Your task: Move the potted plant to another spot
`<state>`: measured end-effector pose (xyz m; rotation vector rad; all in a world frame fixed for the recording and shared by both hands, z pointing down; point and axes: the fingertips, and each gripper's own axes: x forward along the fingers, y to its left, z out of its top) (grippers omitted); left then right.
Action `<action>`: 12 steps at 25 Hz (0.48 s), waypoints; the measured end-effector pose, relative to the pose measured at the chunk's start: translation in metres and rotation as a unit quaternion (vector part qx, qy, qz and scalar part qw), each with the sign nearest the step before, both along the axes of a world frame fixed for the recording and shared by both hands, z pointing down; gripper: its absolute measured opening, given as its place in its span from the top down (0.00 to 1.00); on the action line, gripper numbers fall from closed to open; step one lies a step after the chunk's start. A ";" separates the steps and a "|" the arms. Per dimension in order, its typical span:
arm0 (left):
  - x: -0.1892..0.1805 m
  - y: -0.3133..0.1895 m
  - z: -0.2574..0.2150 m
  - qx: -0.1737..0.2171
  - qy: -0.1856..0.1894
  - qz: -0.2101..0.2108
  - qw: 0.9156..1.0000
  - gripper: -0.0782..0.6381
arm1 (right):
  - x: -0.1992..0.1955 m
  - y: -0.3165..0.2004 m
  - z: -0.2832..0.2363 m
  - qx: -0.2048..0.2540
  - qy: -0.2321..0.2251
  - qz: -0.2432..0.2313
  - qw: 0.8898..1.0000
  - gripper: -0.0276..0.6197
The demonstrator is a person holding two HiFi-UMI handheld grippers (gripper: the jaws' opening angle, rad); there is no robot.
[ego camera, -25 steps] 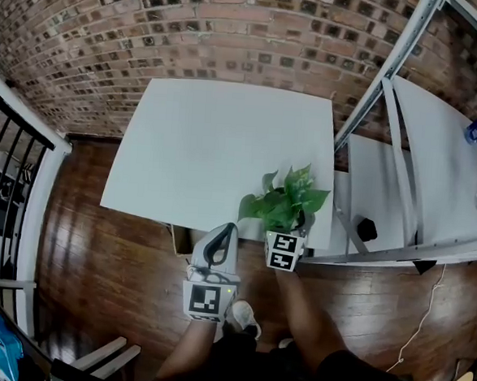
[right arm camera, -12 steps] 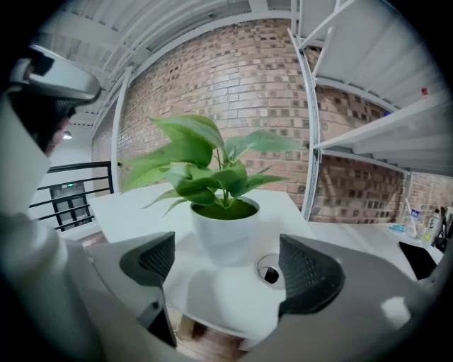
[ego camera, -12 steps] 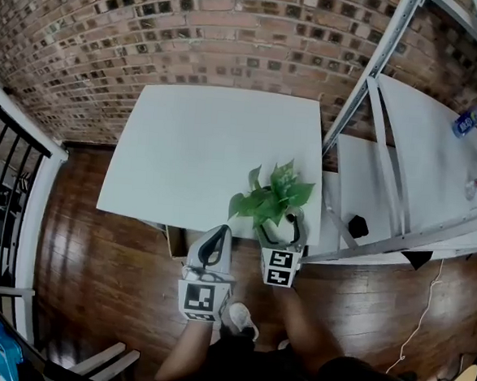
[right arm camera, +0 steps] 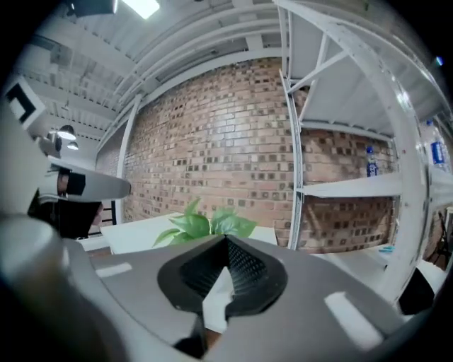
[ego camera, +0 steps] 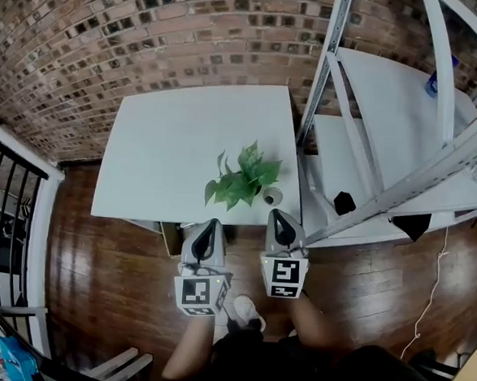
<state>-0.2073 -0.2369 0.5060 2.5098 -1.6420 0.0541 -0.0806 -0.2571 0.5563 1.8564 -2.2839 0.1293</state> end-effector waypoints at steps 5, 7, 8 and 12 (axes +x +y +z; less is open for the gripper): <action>0.020 0.014 -0.013 0.012 0.007 -0.010 1.000 0.87 | -0.004 0.011 -0.035 0.019 -0.012 -0.012 1.000 0.95; 0.016 0.017 -0.022 0.020 0.004 -0.020 1.000 0.87 | -0.015 0.016 -0.051 0.027 -0.019 -0.029 0.999 0.95; 0.014 0.018 -0.025 0.024 0.002 -0.024 0.999 0.87 | -0.020 0.019 -0.059 0.031 -0.023 -0.038 0.999 0.95; 0.012 0.027 -0.040 0.025 0.004 -0.036 0.999 0.87 | -0.023 0.036 -0.085 0.043 -0.020 -0.057 0.997 0.95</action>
